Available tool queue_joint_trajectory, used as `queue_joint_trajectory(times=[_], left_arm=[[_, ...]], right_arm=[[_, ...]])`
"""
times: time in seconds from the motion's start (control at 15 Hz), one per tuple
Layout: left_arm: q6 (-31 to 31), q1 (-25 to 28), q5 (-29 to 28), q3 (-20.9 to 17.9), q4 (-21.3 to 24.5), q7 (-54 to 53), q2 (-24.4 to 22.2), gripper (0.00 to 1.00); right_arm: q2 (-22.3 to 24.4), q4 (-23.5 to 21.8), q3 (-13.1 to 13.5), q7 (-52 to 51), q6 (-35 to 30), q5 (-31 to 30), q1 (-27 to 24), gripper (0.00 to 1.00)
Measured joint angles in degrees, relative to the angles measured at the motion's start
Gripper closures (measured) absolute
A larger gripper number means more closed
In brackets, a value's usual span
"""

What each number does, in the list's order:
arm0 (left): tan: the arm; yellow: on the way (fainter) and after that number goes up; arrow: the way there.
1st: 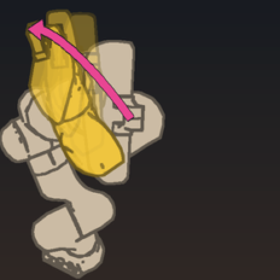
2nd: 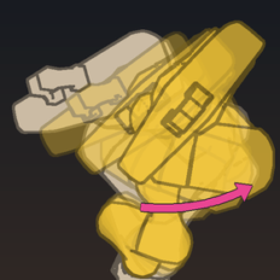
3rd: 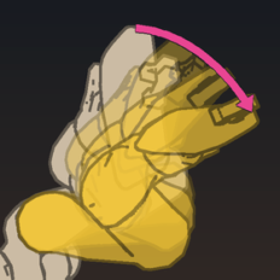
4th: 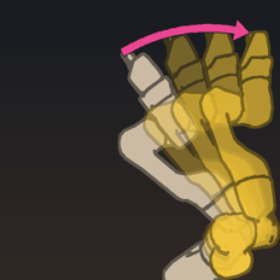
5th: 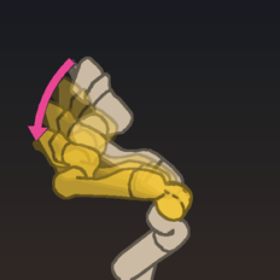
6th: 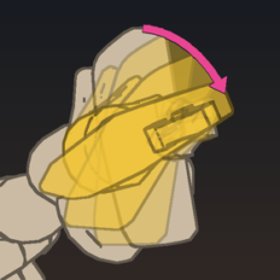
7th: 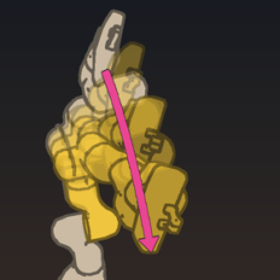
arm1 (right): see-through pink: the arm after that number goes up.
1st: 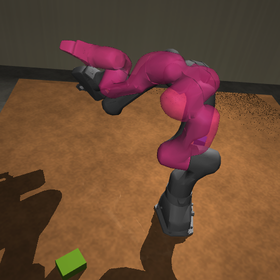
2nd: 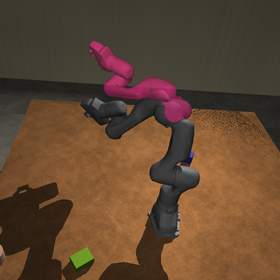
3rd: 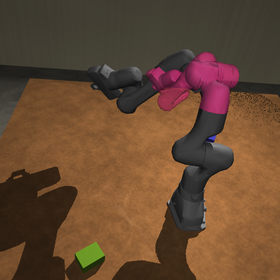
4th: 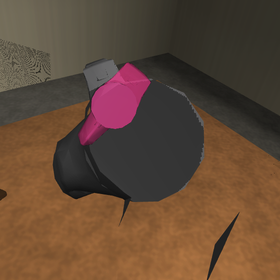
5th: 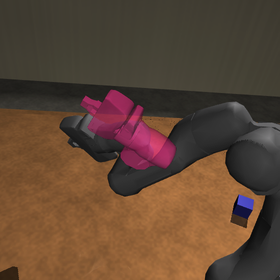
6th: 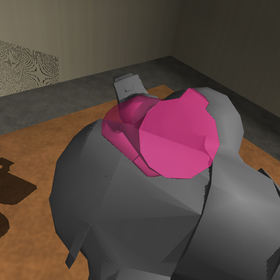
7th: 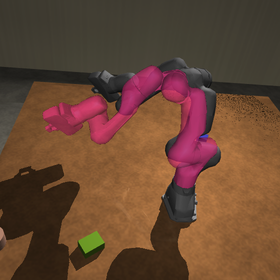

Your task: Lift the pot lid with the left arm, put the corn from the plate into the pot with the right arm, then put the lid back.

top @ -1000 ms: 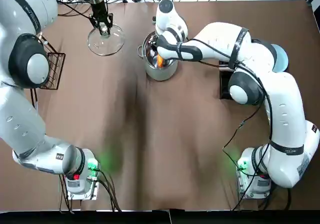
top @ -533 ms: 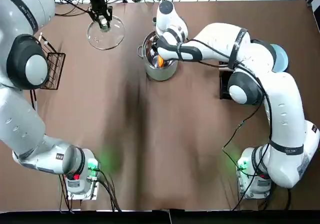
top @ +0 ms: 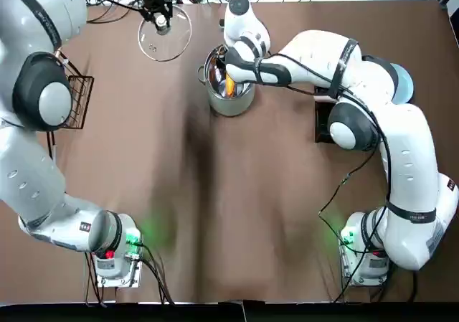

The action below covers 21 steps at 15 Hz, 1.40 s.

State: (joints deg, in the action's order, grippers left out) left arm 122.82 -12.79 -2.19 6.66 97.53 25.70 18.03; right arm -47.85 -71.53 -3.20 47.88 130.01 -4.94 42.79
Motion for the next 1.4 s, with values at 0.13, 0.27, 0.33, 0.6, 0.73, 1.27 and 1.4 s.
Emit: queue_joint_trajectory(times=[0.13, 0.27, 0.33, 0.6, 0.73, 1.27, 1.4], left_arm=[[2.44, -1.23, 0.0, 0.03, 0.04, 1.71, 0.72, 0.49], [4.28, -2.99, -0.01, 0.03, 0.04, 4.78, 1.17, 0.49], [4.64, -3.95, -0.02, 0.03, 0.04, 6.03, 1.34, 0.49], [4.86, -7.21, -0.02, 0.02, 0.07, 10.08, 1.69, 0.49], [4.86, -9.73, -0.02, 0.05, 0.08, 15.07, 1.93, 0.49], [5.52, -21.19, -0.02, 0.03, -3.39, 30.94, 5.99, 0.49], [5.55, -23.06, -0.02, -0.07, -4.7, 31.8, 7.65, 0.49]], right_arm=[[0.89, 0.3, 0.3, 0.0, 0.0, 0.0, -0.12, 0.27], [2.47, 0.5, 0.56, 0.0, -0.28, 0.0, -0.69, 0.27], [3.29, 0.52, 0.57, 0.0, -0.54, 0.01, -1.08, 0.27], [7.34, 0.74, 0.66, -0.01, -5.08, 0.05, -3.63, 0.27], [10.29, 0.86, 0.68, -0.27, -9.2, 0.05, -5.39, 0.27], [20.15, 0.9, 0.7, -20.23, -34.08, 1.55, -16.56, 0.27], [23.04, 0.65, 0.72, -26.27, -38.47, 3.5, -20.9, 0.27]])
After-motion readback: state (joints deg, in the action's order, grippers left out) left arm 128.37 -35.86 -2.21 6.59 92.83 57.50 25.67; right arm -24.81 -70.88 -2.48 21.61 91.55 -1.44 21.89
